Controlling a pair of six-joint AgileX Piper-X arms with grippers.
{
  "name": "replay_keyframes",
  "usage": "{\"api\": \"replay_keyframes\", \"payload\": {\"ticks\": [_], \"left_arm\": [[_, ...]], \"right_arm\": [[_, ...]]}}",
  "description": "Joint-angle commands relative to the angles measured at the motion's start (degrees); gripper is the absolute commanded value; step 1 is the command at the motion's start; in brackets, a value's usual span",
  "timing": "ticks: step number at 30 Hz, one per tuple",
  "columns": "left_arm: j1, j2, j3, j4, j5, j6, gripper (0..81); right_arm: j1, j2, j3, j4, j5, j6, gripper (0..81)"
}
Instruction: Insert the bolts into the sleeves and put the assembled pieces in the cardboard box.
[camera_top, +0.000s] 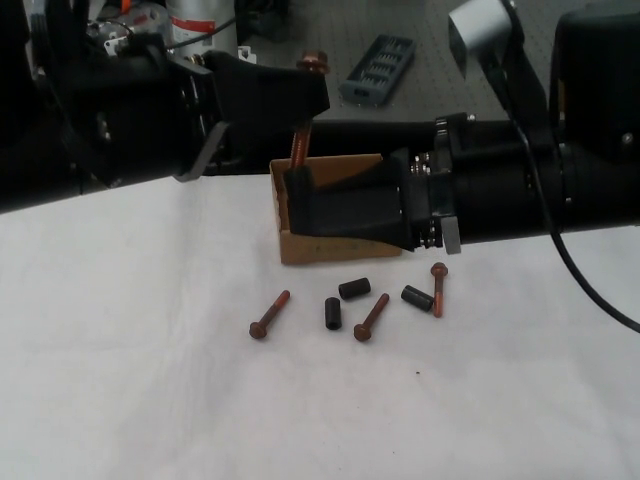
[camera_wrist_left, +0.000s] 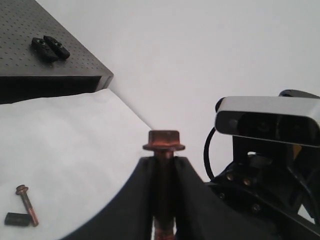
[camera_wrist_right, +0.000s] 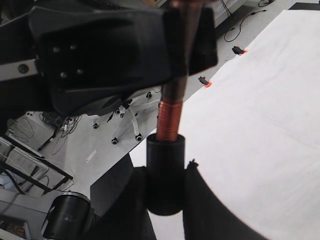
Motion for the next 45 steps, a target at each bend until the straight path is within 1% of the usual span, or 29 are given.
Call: {"api": "replay_keyframes", "payload": {"ticks": [1,18,27,30,35,37,42,45], "left_arm": [[-0.24,-0.64,-0.28,-0.80,0.74,-1.23,0.6],[-0.24,-0.64,-0.28,-0.32,0.74,-0.76,0.6],[-0.24,-0.64,-0.28,-0.32,0.74,-0.13,0.6],[-0.24,-0.64,-0.28,-0.32,0.74,0.95,0.6],[-0.24,-0.64,-0.28,-0.15,0.74,0.93,0.6],[-0.24,-0.64,-0.28,0.14,0.74,0.93,0.6],[-0.24,-0.64,-0.28,5.30,1.89,1.40,0.6],[-0.24,-0.64,-0.28,8.01,2.48,3.66,0.6]], "right_arm": [[-0.24,0.01,-0.35,-1.44,1.07,0.16,2.8],[-0.76,0.01,-0.35,-1.03,1.31,0.16,2.8],[-4.12,-0.64,-0.35,-0.33,1.31,-0.30,2.8],[-5.11,-1.12,-0.35,0.23,1.10,-1.62,2.8],[-5.63,-1.20,-0.35,0.35,0.01,-1.62,2.8],[-5.63,-1.20,-0.35,0.35,-0.80,-2.62,2.8],[-5.63,-1.20,-0.35,0.35,-6.06,-8.03,2.8],[-5.63,-1.20,-0.35,0.35,-6.49,-10.78,2.8]]}}
